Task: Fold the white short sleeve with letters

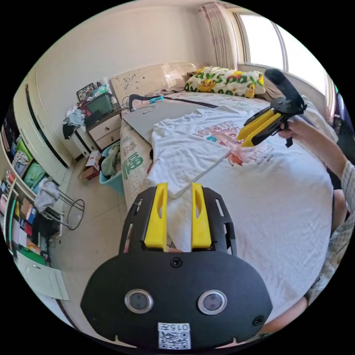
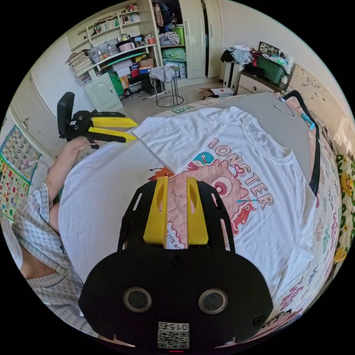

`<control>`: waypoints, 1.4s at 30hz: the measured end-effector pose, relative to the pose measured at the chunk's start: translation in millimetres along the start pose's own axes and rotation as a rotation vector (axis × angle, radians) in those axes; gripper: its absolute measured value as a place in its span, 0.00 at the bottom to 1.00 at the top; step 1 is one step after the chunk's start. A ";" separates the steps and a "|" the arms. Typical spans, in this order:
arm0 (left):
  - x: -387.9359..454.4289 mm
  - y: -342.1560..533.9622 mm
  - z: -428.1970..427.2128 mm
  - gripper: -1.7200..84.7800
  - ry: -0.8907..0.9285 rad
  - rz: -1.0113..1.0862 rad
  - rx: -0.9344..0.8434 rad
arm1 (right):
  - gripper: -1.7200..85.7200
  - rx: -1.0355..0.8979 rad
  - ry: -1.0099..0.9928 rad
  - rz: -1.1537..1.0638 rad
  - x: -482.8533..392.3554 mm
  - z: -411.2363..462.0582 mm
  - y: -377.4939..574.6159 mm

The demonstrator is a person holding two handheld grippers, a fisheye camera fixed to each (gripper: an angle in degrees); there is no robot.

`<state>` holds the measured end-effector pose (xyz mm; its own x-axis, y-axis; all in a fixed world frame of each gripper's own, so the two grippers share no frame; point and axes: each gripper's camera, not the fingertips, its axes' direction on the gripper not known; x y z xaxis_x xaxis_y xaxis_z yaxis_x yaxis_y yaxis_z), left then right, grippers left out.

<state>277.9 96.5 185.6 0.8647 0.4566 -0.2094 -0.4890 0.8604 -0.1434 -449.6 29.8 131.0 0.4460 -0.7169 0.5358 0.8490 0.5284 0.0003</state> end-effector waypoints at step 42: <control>-191.4 257.3 -109.4 0.07 0.245 -0.719 0.539 | 0.12 0.263 -0.382 -0.152 -150.0 -27.7 -11.4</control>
<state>-25.9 205.8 83.0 0.8608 -0.2343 -0.4518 0.3267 0.9351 0.1375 -518.4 118.7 27.2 0.1451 -0.6029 0.7845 0.7743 0.5628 0.2892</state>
